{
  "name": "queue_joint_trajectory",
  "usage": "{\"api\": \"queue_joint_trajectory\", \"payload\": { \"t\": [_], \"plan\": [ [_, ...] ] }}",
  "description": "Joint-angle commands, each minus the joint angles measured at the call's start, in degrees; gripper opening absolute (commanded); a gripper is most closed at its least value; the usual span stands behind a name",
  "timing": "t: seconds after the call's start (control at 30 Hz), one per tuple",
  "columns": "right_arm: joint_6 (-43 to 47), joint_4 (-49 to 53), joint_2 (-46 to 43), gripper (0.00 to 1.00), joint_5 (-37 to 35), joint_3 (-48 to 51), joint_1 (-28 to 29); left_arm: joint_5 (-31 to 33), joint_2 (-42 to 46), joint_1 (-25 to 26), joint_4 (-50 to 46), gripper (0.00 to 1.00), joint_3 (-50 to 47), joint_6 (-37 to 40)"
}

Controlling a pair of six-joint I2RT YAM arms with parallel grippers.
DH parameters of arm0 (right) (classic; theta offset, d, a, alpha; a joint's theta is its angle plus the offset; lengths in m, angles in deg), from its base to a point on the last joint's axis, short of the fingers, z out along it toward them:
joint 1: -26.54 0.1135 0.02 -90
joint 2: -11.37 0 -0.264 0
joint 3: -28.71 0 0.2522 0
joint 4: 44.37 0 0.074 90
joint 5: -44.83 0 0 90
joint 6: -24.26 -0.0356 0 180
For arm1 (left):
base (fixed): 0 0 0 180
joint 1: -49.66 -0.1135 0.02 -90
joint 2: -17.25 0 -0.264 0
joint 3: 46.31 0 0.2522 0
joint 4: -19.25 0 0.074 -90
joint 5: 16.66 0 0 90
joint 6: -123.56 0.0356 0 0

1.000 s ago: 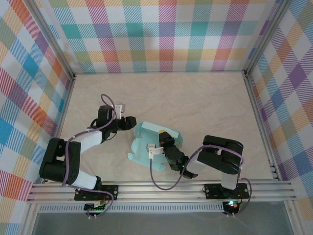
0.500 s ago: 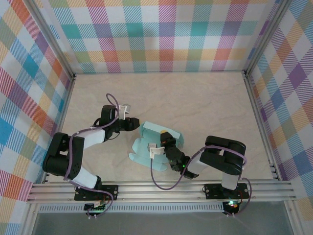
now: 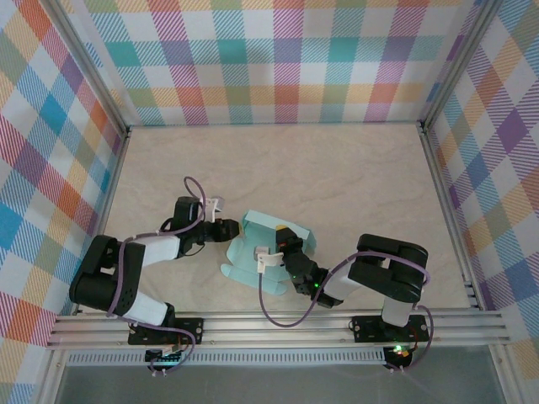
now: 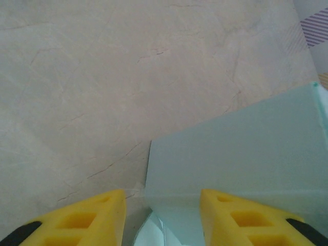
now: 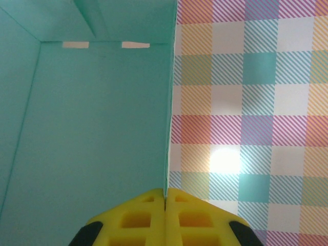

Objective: Fold the paper box

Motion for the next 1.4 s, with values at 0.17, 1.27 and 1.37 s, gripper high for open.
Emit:
{"api": "queue_joint_trajectory", "payload": {
  "t": [0.17,1.27,1.37],
  "plan": [
    [0.36,-0.86,0.95,0.00,0.63,0.63,0.26,-0.02,2.63,3.52,-0.27,0.43,-0.52,10.56],
    [0.92,-2.29,3.76,0.00,-0.45,-0.07,0.34,4.39,0.30,10.64,4.40,0.37,0.49,11.98],
    [0.83,-2.00,3.57,0.00,-0.49,-0.05,0.37,7.19,0.59,11.05,6.27,0.38,-0.13,11.02]
  ]
}}
